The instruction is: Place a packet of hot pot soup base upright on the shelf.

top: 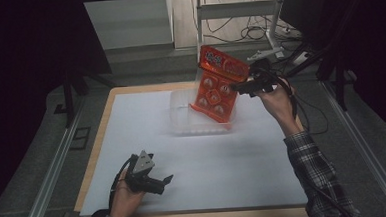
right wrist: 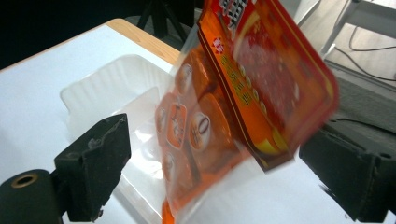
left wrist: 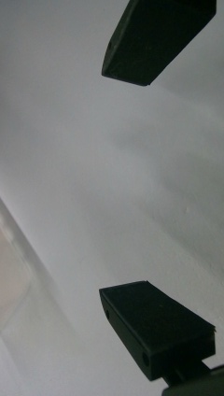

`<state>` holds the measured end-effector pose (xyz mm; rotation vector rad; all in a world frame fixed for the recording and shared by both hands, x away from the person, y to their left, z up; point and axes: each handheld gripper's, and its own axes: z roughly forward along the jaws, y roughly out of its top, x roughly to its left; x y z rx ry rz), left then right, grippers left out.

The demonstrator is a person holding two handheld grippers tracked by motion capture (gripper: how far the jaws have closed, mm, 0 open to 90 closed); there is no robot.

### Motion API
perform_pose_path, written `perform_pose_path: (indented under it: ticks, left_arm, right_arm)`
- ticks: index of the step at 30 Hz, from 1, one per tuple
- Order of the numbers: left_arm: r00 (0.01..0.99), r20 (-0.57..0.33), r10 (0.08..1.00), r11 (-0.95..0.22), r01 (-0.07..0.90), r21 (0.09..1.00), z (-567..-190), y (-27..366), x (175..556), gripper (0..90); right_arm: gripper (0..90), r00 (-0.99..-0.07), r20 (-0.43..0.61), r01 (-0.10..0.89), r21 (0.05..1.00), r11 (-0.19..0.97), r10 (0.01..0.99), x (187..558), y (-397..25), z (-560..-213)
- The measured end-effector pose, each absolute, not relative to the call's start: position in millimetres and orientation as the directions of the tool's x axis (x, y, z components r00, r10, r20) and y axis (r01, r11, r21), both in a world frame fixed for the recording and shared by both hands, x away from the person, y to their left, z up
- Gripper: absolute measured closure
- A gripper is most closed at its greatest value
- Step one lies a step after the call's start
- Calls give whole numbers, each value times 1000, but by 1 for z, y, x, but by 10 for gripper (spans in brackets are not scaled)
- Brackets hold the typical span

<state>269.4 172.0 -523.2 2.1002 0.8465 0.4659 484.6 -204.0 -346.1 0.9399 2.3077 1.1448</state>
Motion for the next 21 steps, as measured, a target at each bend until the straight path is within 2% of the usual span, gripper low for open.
perform_pose_path:
  ticks: [13,21]
  left_arm:
    - [706,36,707,-444,404,800,-523,172,269,0]
    - [709,30,704,-435,397,808,-523,172,269,0]
  right_arm:
    - [81,-726,-3,395,817,421,687,446,-225,-353]
    - [4,-736,20,399,821,410,677,414,-234,-368]
